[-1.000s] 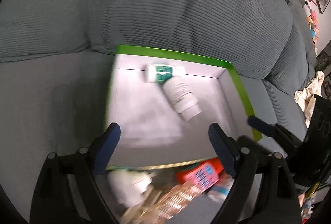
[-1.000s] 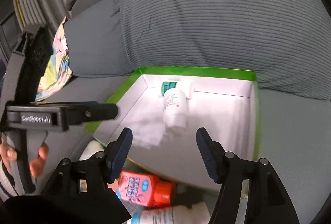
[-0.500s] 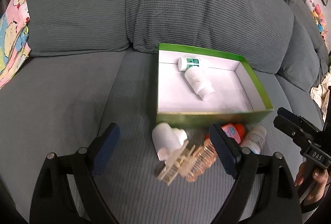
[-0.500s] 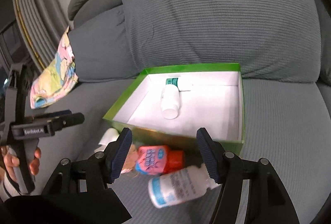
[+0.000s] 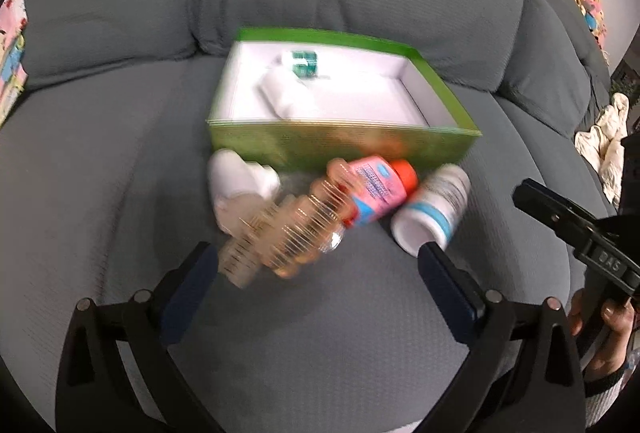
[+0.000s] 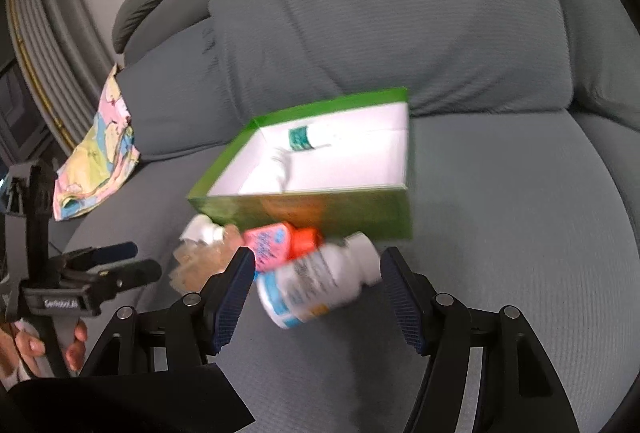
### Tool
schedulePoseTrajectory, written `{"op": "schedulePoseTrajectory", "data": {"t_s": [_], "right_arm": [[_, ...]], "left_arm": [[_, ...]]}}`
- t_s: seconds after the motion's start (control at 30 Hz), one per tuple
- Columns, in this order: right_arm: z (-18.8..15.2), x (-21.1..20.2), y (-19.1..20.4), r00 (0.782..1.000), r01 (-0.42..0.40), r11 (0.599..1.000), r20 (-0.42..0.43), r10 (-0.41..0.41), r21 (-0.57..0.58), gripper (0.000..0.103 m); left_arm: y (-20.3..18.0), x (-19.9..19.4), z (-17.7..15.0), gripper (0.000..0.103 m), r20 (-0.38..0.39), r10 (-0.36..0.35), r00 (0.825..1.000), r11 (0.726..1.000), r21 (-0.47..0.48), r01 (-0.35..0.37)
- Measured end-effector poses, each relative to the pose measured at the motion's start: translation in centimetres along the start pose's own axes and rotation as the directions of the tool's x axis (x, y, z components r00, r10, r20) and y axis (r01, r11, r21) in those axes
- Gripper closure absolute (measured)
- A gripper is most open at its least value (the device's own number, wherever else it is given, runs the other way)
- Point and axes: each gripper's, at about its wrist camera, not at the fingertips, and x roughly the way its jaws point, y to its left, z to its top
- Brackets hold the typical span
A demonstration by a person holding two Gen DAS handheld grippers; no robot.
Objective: Organize rigid objects
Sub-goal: 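Reach the right gripper to the blue-label white bottle and grasp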
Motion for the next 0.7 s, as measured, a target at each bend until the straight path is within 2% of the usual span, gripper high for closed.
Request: {"op": "schedulePoseTrajectory", "data": {"t_s": [0.1, 0.37, 0.53, 0.7], "right_arm": [[-1.0, 0.3, -1.6, 1.0, -0.001, 1.0, -0.013, 0.002, 0.029, 0.036], [-2.1, 2.3, -3.7, 0.998, -0.062, 0.996, -0.029, 0.064, 0.068, 0.036], [-1.2, 3.9, -4.6, 0.992, -0.123, 0.991, -0.028, 0.125, 0.056, 0.036], [-0.1, 5.7, -5.7, 0.977, -0.211, 0.973, -0.019, 0.214, 0.089, 0.036]], "left_arm": [[-1.3, 0.7, -1.2, 0.003, -0.012, -0.01, 1.0, 1.0, -0.015, 0.01], [-3.9, 3.7, -2.9, 0.003, -0.027, 0.039, 0.999, 0.996, -0.076, -0.041], [-4.9, 5.5, -2.7, 0.003, -0.066, 0.038, 0.997, 0.994, -0.101, -0.045], [-5.6, 6.8, -2.0, 0.003, -0.073, 0.035, 0.997, 0.992, -0.121, -0.044]]}}
